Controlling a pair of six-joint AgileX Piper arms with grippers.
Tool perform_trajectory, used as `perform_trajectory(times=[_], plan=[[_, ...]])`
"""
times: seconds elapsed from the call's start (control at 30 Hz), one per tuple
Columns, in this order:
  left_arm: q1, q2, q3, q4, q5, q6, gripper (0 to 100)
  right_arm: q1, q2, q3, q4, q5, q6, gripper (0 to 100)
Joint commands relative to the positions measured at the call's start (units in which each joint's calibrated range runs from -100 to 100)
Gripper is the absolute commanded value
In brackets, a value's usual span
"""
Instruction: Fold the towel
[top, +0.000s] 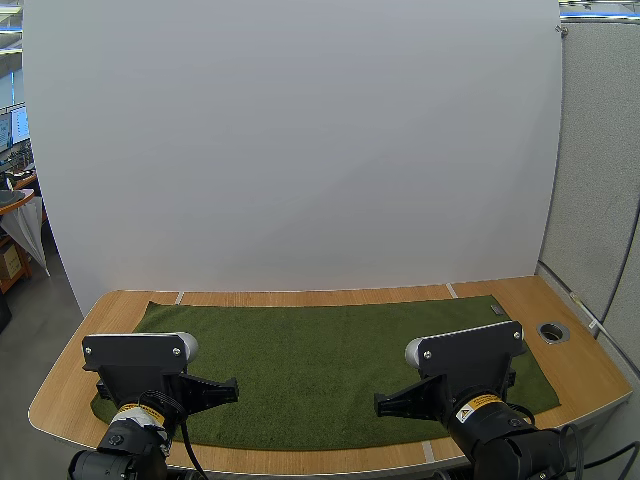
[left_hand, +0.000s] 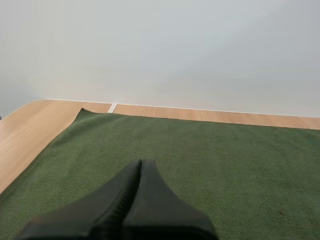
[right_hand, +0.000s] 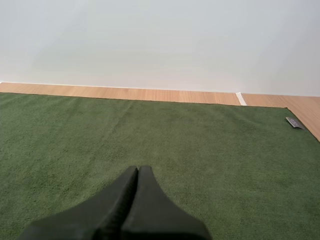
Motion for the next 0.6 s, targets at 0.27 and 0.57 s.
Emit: perform_trajectory(times=[0.27,0.57], plan=[[-0.15,-0.21,0.0,2.08,-1.77,0.0,0,1.3,-0.4,0.0,-4.59,-0.2,-0.27,0],[-0.15,-0.21,0.0,2.08,-1.77,0.0,0,1.3,-0.4,0.0,-4.58,-0.77,0.06,0]])
